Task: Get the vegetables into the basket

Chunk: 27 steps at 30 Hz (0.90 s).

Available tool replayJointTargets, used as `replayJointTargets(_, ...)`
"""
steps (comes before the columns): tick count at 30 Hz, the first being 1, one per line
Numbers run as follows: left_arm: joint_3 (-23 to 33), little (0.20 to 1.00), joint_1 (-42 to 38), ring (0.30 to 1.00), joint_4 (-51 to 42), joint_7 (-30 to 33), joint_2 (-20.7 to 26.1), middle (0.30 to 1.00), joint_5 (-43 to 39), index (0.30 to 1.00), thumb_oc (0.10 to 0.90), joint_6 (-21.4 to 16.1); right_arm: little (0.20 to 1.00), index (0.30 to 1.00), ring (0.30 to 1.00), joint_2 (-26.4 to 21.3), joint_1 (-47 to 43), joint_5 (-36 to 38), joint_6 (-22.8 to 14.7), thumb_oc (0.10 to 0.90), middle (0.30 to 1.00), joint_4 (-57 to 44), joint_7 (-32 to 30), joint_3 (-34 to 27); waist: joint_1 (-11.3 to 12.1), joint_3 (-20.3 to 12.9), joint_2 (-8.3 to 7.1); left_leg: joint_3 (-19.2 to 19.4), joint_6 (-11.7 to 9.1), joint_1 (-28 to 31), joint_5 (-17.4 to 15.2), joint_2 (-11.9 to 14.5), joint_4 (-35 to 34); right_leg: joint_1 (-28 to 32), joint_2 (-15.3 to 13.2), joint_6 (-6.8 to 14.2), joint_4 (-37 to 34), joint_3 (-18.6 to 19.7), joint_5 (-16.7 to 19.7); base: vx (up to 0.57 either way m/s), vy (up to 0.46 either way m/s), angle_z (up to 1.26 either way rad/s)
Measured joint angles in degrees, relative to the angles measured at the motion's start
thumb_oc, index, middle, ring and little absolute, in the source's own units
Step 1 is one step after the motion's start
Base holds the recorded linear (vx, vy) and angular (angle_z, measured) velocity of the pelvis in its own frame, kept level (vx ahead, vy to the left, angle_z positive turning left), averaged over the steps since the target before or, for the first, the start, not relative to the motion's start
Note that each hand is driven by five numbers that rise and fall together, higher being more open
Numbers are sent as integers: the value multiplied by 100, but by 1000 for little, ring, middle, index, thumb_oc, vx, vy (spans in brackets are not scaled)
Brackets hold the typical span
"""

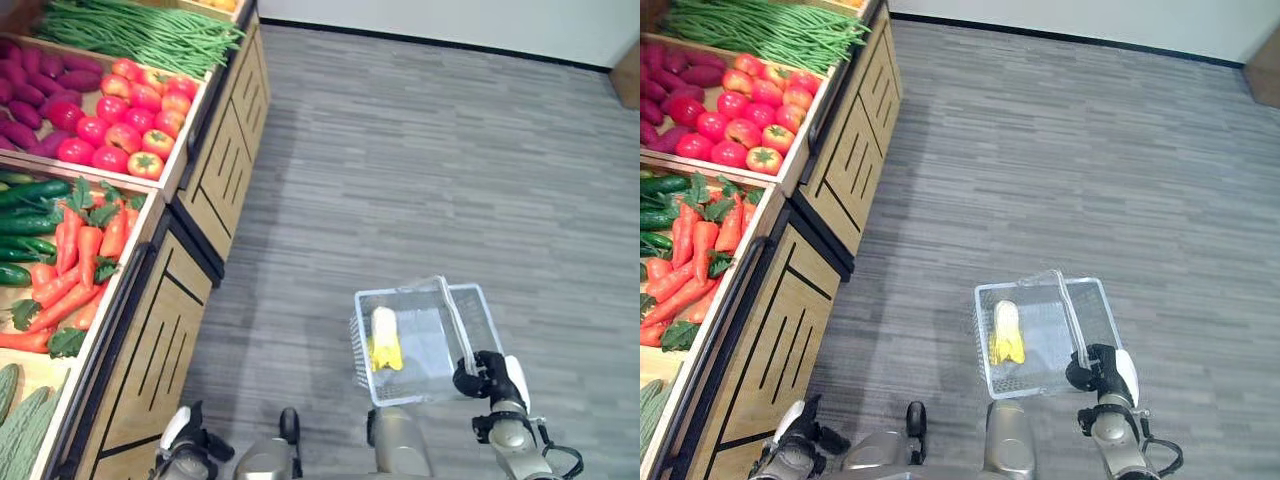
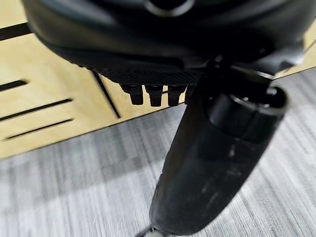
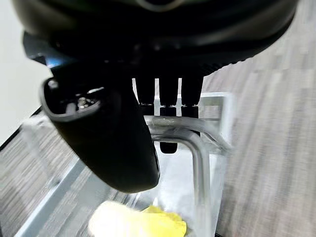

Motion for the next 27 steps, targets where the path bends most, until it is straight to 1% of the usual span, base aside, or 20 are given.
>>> replayJointTargets(1,21,1000,162,1000,168,4,-3,1000,31,1000,900,-7,300,300,300,-34,7,-1,9,400,300,193,22,-6,42,-95,-12,-180,-218,242,-171,176,-49,198,73,-74,166,-212,384,256,-282,60)
replayJointTargets(2,11,1000,224,1000,237,-2,-84,1000,31,1000,900,22,300,300,300,-103,-17,-2,63,400,300,327,48,-80,42,-176,152,-222,-407,226,-213,468,62,254,315,-258,208,-444,486,194,-227,55)
replayJointTargets(3,12,1000,241,1000,204,-10,-114,1000,30,1000,900,23,300,300,300,-133,-46,-3,78,400,300,331,64,-138,50,-209,231,-175,-452,173,-219,576,152,288,396,-391,152,-513,580,117,-151,30)
replayJointTargets(5,33,1000,291,1000,151,-14,-211,1000,27,1000,900,15,300,300,300,-336,-156,-65,72,400,300,311,107,-173,69,-222,302,-32,-705,3,-41,842,528,487,626,-593,4,-757,545,121,-200,24)
replayJointTargets(7,177,1000,274,1000,143,-12,-287,1000,20,1000,900,-7,300,300,300,-503,-177,-96,54,400,300,296,106,-178,56,-224,307,-42,-966,-19,111,991,715,662,722,-718,-2,-909,431,126,-208,38)
replayJointTargets(8,195,1000,176,1000,156,16,-303,1000,24,1000,900,-26,300,300,300,-614,-223,-93,37,400,300,275,95,-250,16,-222,302,-123,-1055,-145,196,1063,994,817,778,-778,-4,-1069,178,145,-260,62)
replayJointTargets(9,214,1000,98,1000,197,25,-279,1000,22,1000,900,-8,300,300,300,-656,-156,-95,34,400,300,275,95,-332,-32,-222,273,-107,-1117,-237,202,1134,1262,906,804,-821,-17,-1182,119,139,-253,73)
replayJointTargets(10,270,1000,21,1000,249,26,-278,1000,15,1000,900,11,300,300,300,-697,-147,-92,31,400,300,263,83,-423,-39,-215,281,18,-1182,-505,268,1186,1697,1005,852,-930,3,-1297,-4,164,-284,130)
replayJointTargets(11,151,1000,-174,1000,279,62,-260,1000,29,1000,900,44,300,300,300,-716,98,-82,-3,400,300,319,16,-487,-76,-147,209,508,-1439,-1168,624,1307,2679,1308,772,-1032,-82,-1719,-255,220,-213,160)
replayJointTargets(12,-6,1000,-284,1000,260,124,-140,1000,45,1000,900,69,300,300,300,-701,294,-79,9,400,300,398,7,-499,-58,-97,45,1040,-1317,-1453,852,1425,3123,1406,677,-1118,-147,-1855,-356,200,-94,171)
replayJointTargets(13,-124,1000,-220,1000,76,137,41,1000,30,1000,900,72,300,300,300,-684,379,-66,43,400,300,467,-9,-575,36,-98,33,1926,-1162,-1686,559,1661,3166,1406,703,-1031,-171,-2033,-486,234,-60,99)
replayJointTargets(14,-125,1000,-183,1000,66,119,64,1000,30,1000,900,77,300,300,300,-665,408,-25,42,400,300,441,-56,-628,-7,-104,66,2139,-1175,-1771,481,1682,2844,1360,734,-940,-216,-2107,-431,61,2,58)
replayJointTargets(16,-90,1000,-110,1000,130,84,34,1000,42,1000,900,170,300,300,300,-646,232,10,47,400,300,414,-58,-634,-55,-85,145,2466,-1145,-1852,482,1532,1888,1324,881,-954,-334,-2154,-345,138,25,16)
replayJointTargets(17,-59,1000,-43,1000,141,42,-19,1000,46,1000,900,233,300,300,300,-604,138,7,38,400,300,408,-51,-599,-44,-71,179,2636,-1034,-1852,572,1472,1381,1342,996,-1027,-345,-2181,-282,415,90,-4)
replayJointTargets(18,-28,1000,-22,1000,136,28,-51,1000,49,1000,900,232,300,300,300,-575,124,9,36,400,300,408,-59,-598,-42,-72,180,2703,-984,-1846,620,1455,1246,1371,1033,-996,-345,-2196,-306,370,115,1)
replayJointTargets(19,-31,1000,33,1000,142,-4,-140,1000,151,1000,900,208,300,300,300,-465,85,17,37,400,300,379,-70,-574,-47,-69,172,2825,-1082,-1802,725,1343,819,1505,1158,-926,-374,-2212,-584,358,134,5)
replayJointTargets(21,-29,1000,41,1000,141,-12,-194,1000,211,1000,900,179,300,300,300,-397,114,11,33,400,300,380,-60,-496,-29,-69,168,2836,-899,-1750,846,1298,688,1600,1261,-976,-351,-2257,-580,286,151,-4)
replayJointTargets(24,-27,1000,-28,1000,143,-14,-238,1000,254,1000,900,146,300,300,300,-325,139,11,18,400,300,393,-64,-428,-39,-71,111,2767,-722,-1573,922,1065,627,1842,1285,-966,-342,-2272,-694,172,140,1)
replayJointTargets(25,-26,1000,-73,1000,137,-13,-234,1000,255,1000,900,133,300,300,300,-324,145,11,18,400,300,402,-63,-427,-35,-69,98,2783,-632,-1557,956,1021,592,1855,1255,-953,-340,-2271,-703,152,159,-3)
replayJointTargets(27,18,1000,-164,1000,108,-11,-233,1000,249,1000,900,131,300,300,300,-310,142,8,19,400,300,402,-61,-427,-37,-74,75,2855,-281,-1454,885,769,405,1862,1052,-939,-267,-2208,-710,166,182,-2)
